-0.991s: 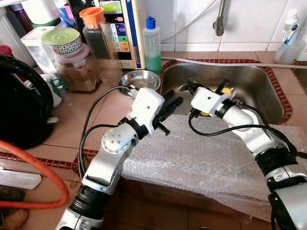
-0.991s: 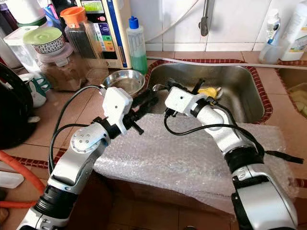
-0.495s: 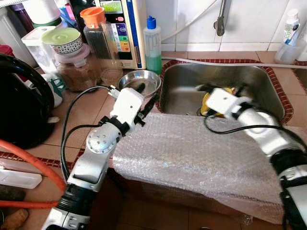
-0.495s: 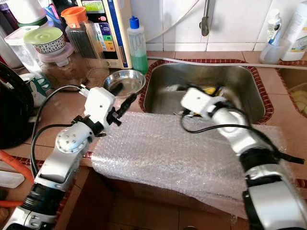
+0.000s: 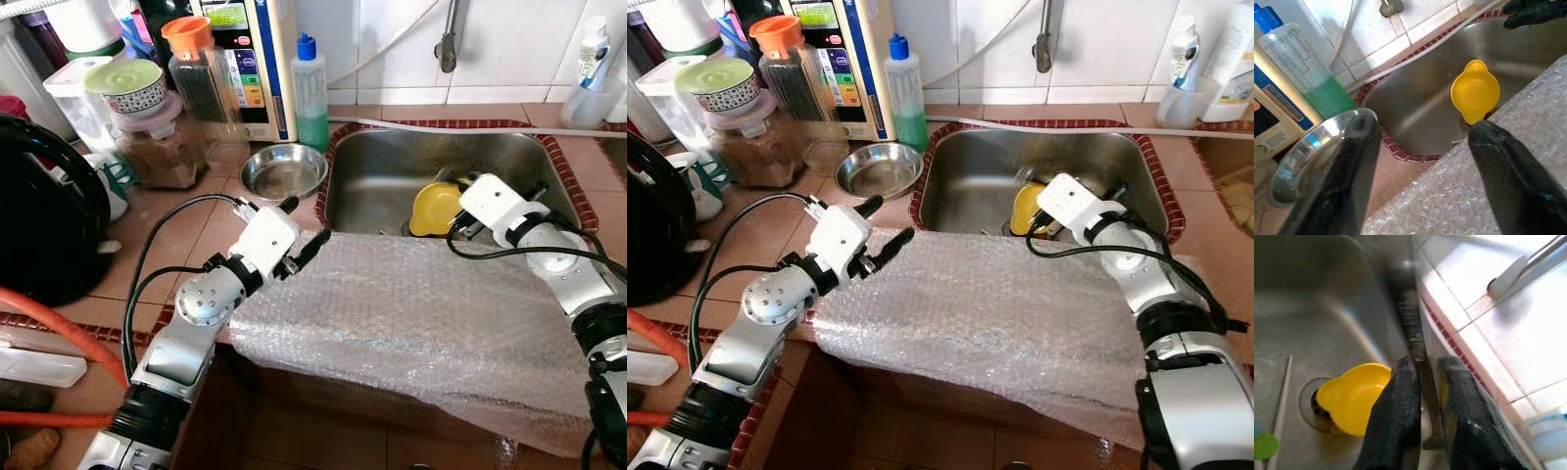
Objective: Kitchen organization
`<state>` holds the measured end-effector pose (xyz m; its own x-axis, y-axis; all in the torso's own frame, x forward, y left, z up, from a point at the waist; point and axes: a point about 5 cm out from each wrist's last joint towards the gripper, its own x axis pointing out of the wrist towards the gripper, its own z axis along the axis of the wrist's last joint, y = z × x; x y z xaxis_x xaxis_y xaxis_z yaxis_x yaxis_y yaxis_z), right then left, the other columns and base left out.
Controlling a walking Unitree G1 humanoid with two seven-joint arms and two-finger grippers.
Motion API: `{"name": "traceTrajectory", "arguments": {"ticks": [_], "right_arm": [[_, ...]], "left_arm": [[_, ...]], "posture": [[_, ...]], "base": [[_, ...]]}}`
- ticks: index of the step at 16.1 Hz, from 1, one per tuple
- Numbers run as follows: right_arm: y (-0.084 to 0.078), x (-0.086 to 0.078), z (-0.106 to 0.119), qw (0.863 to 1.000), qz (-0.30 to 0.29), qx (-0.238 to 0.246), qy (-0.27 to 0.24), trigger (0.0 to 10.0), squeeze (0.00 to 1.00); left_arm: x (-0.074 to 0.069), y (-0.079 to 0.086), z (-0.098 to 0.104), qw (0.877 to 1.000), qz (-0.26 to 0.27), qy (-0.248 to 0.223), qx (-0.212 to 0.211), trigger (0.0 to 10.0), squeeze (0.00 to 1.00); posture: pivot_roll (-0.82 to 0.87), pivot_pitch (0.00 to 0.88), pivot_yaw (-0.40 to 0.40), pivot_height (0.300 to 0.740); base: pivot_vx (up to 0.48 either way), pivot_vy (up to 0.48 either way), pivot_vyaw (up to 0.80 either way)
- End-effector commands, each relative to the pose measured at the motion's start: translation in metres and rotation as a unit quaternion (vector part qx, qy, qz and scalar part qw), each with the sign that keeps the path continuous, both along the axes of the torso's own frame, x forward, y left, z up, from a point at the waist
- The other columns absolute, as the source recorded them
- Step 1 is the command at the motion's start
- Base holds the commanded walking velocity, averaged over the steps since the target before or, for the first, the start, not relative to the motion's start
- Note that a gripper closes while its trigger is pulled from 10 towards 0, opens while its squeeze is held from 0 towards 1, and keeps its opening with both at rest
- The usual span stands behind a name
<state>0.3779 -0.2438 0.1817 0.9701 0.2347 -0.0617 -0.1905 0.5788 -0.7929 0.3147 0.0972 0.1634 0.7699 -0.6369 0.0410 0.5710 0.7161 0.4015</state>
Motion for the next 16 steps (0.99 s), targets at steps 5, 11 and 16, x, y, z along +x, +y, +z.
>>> {"name": "traceTrajectory", "arguments": {"ticks": [5, 11, 16], "right_arm": [[0.004, 0.004, -0.002, 0.996, -0.009, 0.079, 0.035, 10.0, 1.0], [0.001, 0.006, -0.002, 0.985, -0.036, 0.158, 0.051, 10.0, 1.0], [0.007, 0.009, 0.014, 0.982, -0.02, 0.188, 0.008, 10.0, 1.0]], "left_arm": [[0.002, 0.004, -0.007, 0.999, -0.013, 0.024, 0.028, 10.0, 1.0], [0.002, 0.002, -0.006, 0.999, -0.027, 0.035, 0.017, 10.0, 1.0], [0.009, 0.003, -0.004, 1.0, 0.011, 0.024, 0.009, 10.0, 1.0]], "posture": [[-0.28, 0.109, 0.184, 0.74], [-0.28, 0.104, 0.184, 0.74], [-0.28, 0.092, 0.179, 0.74]], "base": [[0.0, 0.0, 0.0], [0.0, 0.0, 0.0], [0.0, 0.0, 0.0]]}}
